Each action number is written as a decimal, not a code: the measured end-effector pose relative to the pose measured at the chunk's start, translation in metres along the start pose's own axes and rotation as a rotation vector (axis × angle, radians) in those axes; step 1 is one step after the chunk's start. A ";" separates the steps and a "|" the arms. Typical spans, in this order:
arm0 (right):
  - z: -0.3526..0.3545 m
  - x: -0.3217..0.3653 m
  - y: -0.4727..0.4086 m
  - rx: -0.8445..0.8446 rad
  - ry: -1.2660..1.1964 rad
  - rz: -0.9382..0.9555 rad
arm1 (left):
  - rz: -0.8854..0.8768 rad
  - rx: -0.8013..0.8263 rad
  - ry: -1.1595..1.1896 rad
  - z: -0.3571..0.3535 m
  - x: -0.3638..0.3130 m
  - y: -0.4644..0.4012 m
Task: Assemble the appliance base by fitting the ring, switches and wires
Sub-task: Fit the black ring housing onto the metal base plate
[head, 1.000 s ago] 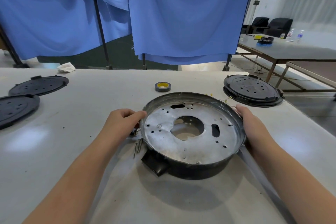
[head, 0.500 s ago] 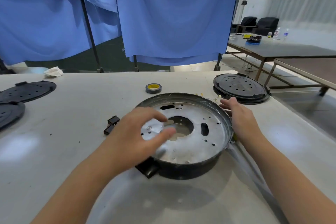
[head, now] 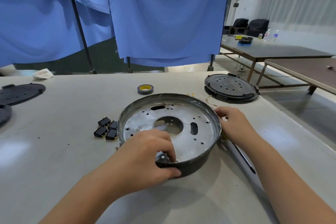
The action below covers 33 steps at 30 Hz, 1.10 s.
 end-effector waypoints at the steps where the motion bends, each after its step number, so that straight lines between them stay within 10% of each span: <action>1: -0.002 0.001 0.001 0.008 -0.004 0.005 | 0.003 0.009 0.013 -0.001 0.000 0.000; 22: -0.006 0.000 0.001 0.017 -0.065 0.006 | 0.006 -0.004 0.103 -0.003 0.004 -0.002; 33: -0.012 0.007 0.006 -0.003 -0.093 -0.022 | -0.049 -0.354 0.109 0.052 0.005 0.003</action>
Point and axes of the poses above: each hand's wrist, its own y-axis away from the middle knuckle, its own z-axis out of the back of the hand, x = y × z, the point moved 9 cm from there along -y, towards the middle knuckle, and after that the axes turned 1 degree about -x, right-handed, at the moved point
